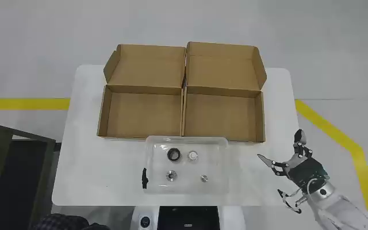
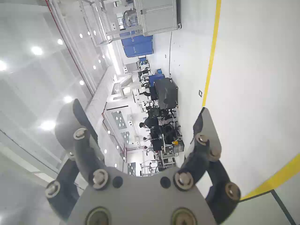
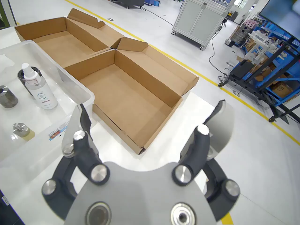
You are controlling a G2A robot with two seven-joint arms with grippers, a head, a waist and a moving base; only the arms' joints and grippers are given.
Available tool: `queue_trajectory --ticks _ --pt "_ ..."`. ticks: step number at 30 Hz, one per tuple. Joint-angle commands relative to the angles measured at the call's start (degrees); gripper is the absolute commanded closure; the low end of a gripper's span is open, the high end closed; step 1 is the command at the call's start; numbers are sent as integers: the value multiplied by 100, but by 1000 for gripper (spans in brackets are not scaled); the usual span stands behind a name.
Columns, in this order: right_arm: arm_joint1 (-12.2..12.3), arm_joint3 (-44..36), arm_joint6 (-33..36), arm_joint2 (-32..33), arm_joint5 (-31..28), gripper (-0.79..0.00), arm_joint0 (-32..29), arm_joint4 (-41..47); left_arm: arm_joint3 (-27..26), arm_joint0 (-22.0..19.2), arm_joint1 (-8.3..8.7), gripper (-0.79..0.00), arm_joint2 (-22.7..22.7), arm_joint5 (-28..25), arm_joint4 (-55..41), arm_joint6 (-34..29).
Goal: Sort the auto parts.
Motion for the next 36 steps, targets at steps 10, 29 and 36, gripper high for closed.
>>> queue_trajectory --ticks 10,29,36 --pt "0 2 10 -8 -2 -785 8 2 0 0 0 -785 0 0 0 0" --pt "64 95 992 -1387 -903 -785 1417 10 0 0 0 -785 0 0 0 0" --pt "48 400 1467 -2226 -1130 -785 2148 44 0 0 0 -785 0 0 0 0"
